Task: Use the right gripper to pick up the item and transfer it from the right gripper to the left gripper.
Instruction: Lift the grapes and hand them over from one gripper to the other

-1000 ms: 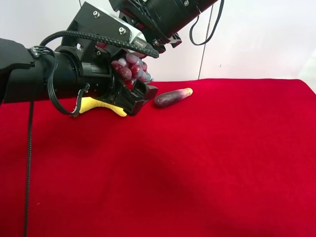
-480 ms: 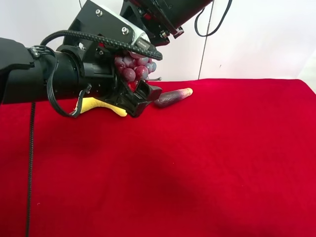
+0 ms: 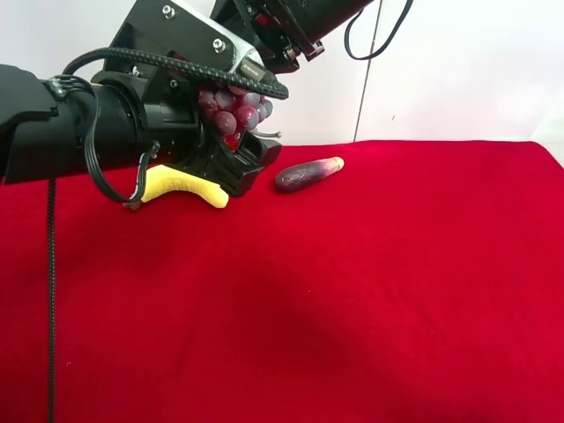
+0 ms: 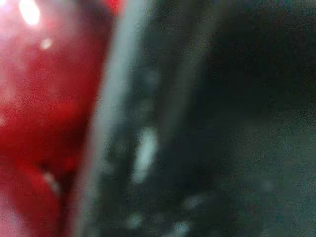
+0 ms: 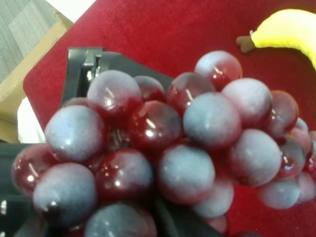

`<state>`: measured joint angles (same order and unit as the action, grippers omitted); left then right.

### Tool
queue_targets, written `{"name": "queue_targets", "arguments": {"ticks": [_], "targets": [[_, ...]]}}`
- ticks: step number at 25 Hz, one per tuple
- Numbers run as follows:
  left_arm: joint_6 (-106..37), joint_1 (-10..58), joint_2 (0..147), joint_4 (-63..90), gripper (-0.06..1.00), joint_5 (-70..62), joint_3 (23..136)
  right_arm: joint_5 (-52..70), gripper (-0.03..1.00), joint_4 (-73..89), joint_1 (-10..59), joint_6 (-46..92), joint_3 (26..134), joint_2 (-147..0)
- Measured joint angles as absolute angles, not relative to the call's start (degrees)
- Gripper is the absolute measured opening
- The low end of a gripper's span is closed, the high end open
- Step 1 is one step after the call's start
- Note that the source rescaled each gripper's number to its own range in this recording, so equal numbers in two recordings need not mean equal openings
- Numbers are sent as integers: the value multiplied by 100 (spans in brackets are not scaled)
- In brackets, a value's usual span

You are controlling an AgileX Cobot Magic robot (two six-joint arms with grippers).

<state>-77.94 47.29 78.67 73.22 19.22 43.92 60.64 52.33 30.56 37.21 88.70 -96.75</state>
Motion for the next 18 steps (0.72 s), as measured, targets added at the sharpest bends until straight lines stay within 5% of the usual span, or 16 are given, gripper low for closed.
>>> {"name": "queue_targets", "arguments": {"ticks": [18], "targets": [[-8262, 4741, 7903, 8620, 100, 2151, 4349, 6064, 0, 4886, 3072, 3406, 8894, -9668]]}}
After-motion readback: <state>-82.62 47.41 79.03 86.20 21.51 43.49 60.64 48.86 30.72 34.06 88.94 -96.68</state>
